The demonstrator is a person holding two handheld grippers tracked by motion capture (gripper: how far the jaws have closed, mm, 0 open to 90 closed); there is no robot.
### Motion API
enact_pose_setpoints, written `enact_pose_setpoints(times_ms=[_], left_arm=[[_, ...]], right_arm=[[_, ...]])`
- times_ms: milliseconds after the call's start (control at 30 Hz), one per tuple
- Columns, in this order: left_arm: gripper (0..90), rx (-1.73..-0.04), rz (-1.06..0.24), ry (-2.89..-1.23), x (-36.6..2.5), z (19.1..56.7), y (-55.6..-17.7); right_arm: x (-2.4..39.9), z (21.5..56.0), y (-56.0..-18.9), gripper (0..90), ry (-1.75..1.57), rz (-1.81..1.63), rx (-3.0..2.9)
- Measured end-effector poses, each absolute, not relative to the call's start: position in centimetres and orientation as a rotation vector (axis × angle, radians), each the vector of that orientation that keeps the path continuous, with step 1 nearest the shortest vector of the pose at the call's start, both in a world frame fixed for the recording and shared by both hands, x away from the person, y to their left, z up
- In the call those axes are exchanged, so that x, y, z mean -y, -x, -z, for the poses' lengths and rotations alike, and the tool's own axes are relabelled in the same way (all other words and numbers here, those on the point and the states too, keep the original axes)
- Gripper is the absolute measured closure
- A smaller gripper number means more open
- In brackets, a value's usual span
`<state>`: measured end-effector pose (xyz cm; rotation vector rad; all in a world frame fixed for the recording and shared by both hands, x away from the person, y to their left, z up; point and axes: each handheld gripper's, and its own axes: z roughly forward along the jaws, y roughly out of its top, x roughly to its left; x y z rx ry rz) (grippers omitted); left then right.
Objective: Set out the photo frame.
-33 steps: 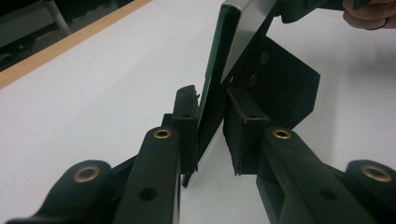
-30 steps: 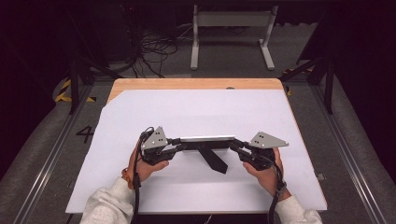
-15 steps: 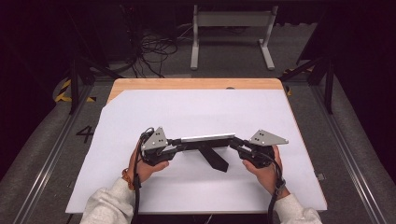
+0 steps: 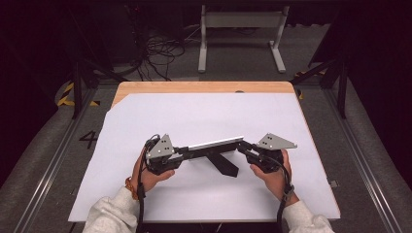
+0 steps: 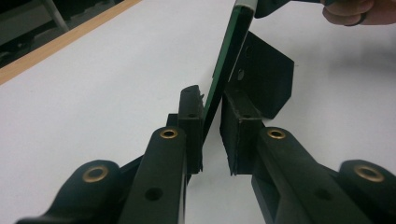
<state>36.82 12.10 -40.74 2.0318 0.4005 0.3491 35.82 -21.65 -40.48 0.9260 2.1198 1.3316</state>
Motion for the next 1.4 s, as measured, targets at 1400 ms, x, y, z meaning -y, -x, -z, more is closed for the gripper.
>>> enact_pose_setpoints(times_ms=[1400], left_arm=[[81.8, -0.326, -0.383, -2.02, -11.6, 39.7, -35.0]], right_arm=[[20.1, 39.7, -35.6, 90.0, -0.89, -1.323, -2.113]])
